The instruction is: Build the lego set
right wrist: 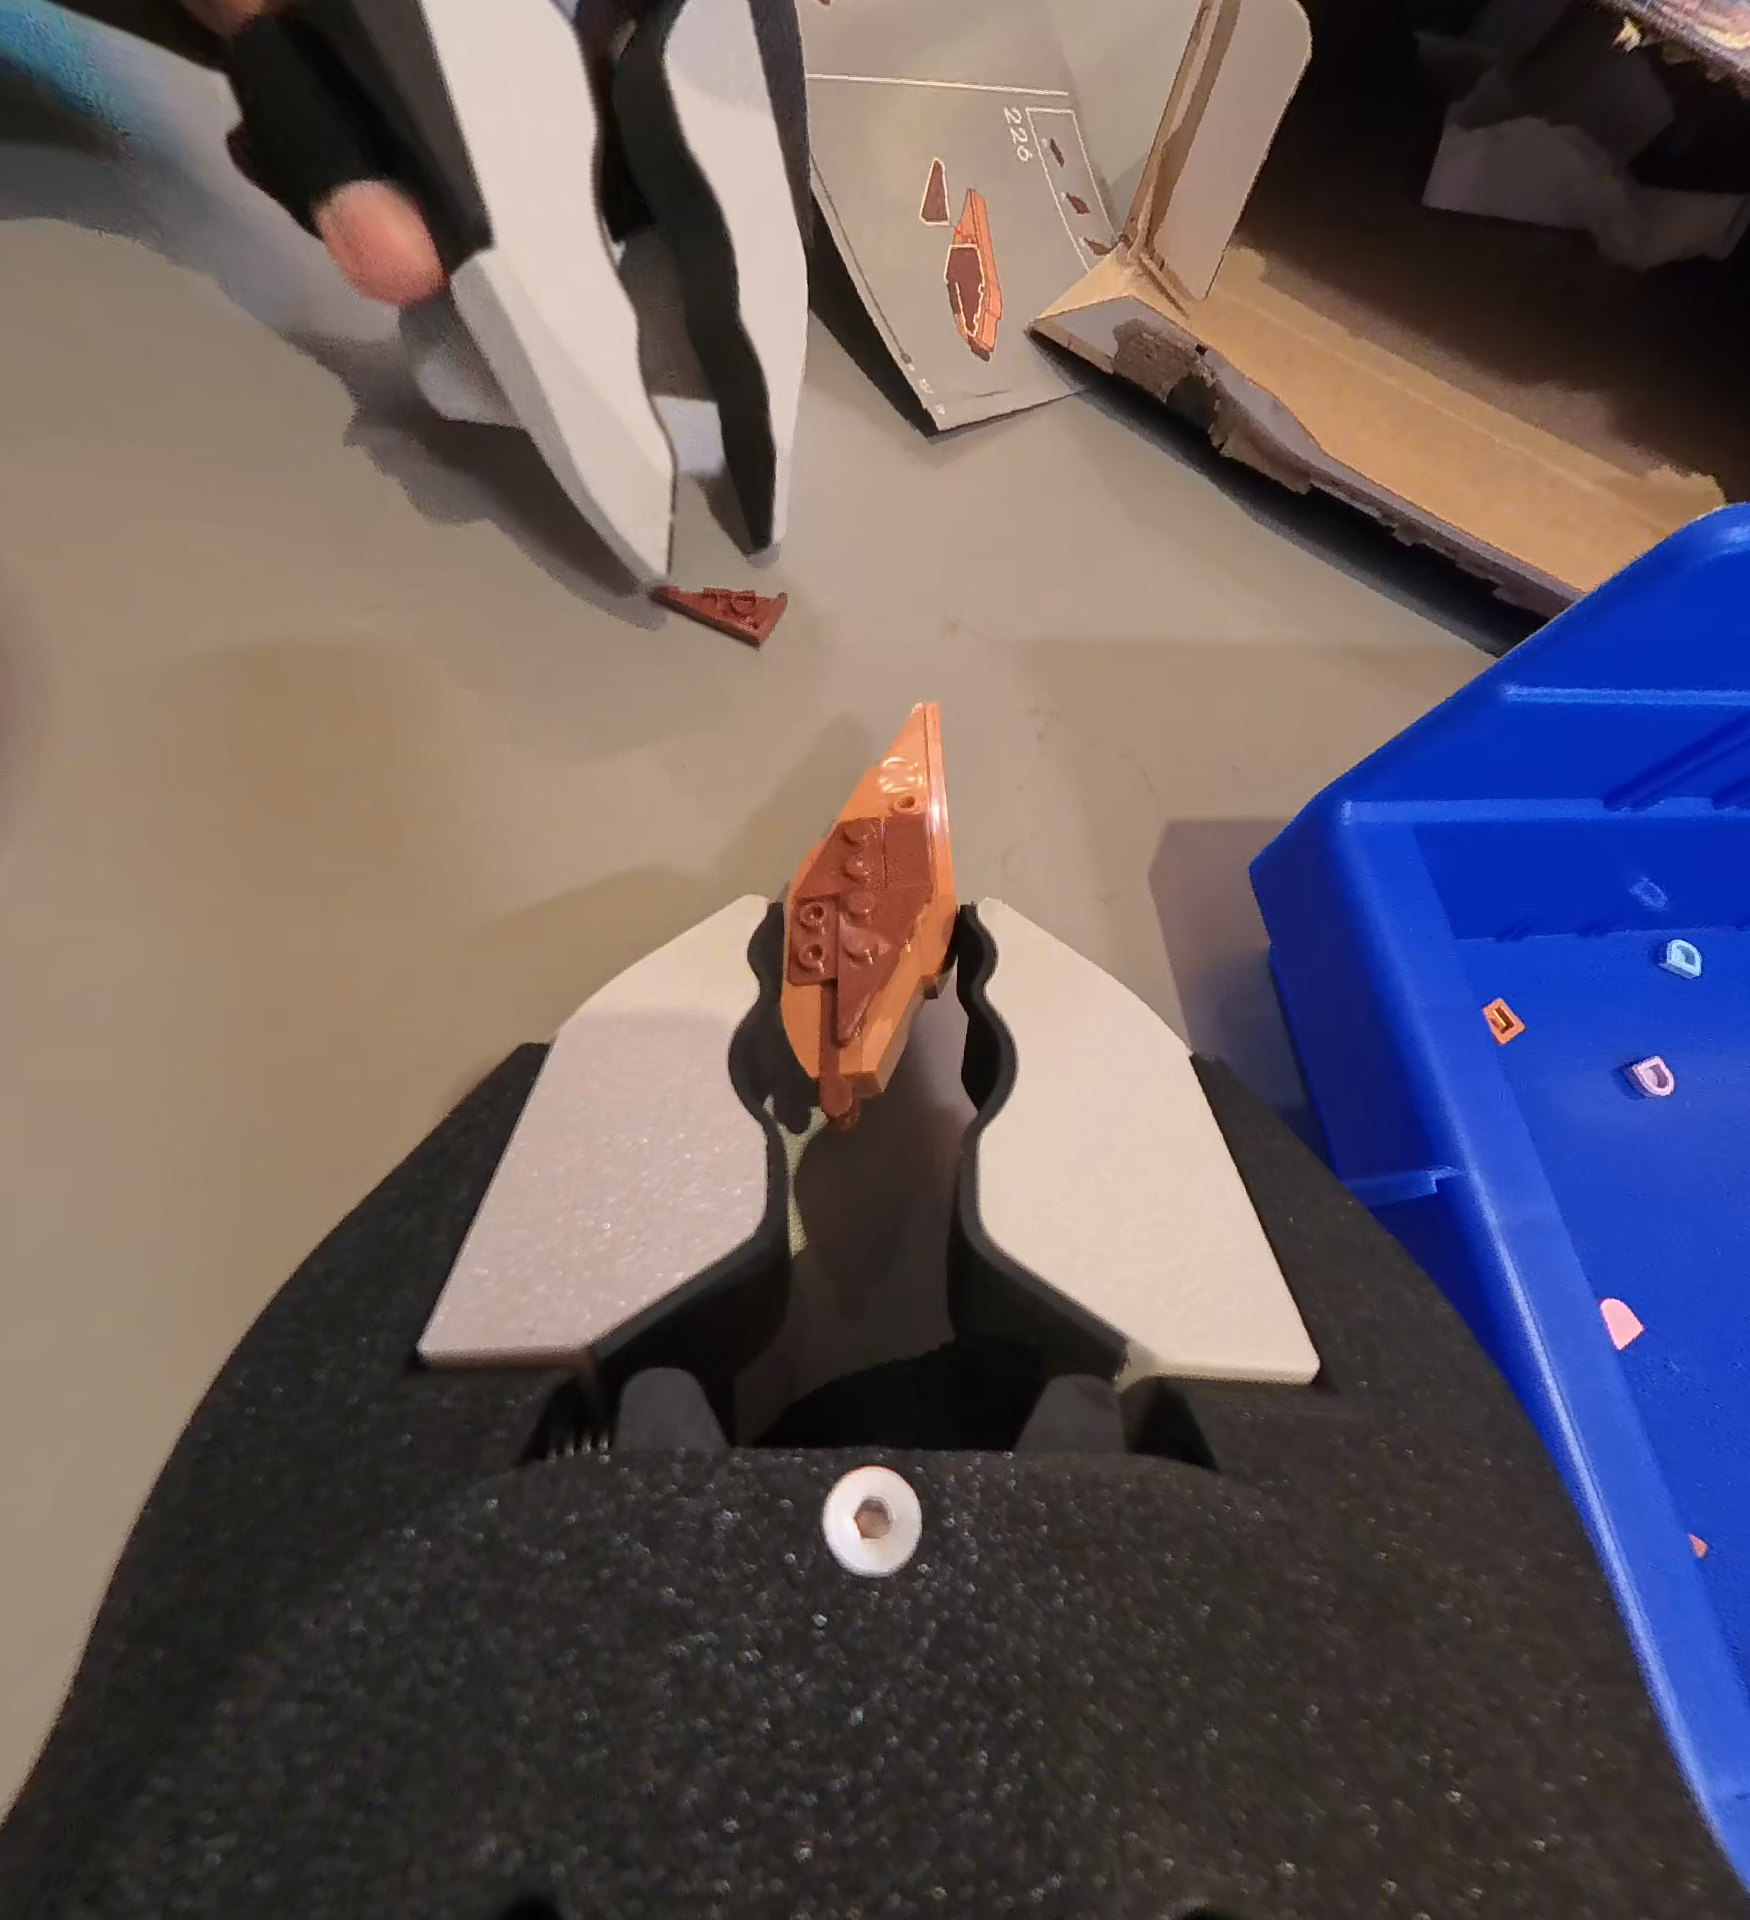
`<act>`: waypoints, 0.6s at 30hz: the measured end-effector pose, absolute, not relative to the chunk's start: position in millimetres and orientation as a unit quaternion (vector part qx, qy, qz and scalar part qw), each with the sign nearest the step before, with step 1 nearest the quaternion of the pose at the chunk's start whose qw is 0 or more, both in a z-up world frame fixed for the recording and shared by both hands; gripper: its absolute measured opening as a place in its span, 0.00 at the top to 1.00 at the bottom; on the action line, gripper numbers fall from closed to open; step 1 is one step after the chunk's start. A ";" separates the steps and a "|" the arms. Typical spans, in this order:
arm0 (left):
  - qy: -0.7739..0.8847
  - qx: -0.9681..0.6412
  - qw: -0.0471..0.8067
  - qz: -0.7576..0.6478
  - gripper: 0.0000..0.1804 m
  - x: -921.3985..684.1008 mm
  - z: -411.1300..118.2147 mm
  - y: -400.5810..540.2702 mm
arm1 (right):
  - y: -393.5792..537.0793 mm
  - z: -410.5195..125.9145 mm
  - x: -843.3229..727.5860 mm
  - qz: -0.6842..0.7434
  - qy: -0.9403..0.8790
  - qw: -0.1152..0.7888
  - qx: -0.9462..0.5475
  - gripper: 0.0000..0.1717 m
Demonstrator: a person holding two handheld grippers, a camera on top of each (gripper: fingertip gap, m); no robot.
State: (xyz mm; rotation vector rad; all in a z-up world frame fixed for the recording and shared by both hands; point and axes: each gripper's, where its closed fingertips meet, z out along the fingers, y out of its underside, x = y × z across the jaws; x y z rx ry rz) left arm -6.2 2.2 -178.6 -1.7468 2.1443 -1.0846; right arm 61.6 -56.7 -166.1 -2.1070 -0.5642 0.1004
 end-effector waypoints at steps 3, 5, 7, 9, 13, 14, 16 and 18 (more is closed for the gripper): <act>0.761 -0.562 0.118 -0.301 0.77 -6.0 -186.9 1.6 | -56.8 -166.3 61.6 0.041 -0.230 0.461 -0.856 0.82; 0.779 -0.549 0.141 -0.268 0.77 -3.6 -189.2 3.5 | -56.8 -166.2 61.6 0.040 -0.229 0.461 -0.856 0.82; 0.793 -0.538 0.160 -0.237 0.80 -1.8 -191.1 5.8 | -56.8 -166.1 61.7 0.040 -0.229 0.461 -0.856 0.82; 0.807 -0.519 0.163 -0.230 0.95 -2.1 -191.3 1.0 | -56.8 -166.2 61.6 0.039 -0.230 0.461 -0.856 0.82; 0.797 -0.515 0.131 -0.287 0.95 1.4 -187.2 -16.5 | -57.0 -166.2 61.3 0.038 -0.231 0.461 -0.856 0.82; 0.775 -0.525 0.103 -0.336 0.95 3.0 -180.6 -25.5 | -57.2 -166.1 61.1 0.037 -0.232 0.462 -0.855 0.82; 0.717 -0.544 0.046 -0.433 0.95 7.0 -162.8 -37.2 | -57.6 -165.6 60.2 0.036 -0.236 0.464 -0.853 0.82; 0.661 -0.558 0.006 -0.502 0.95 10.8 -148.0 -39.9 | -57.8 -165.2 58.7 0.034 -0.242 0.465 -0.851 0.82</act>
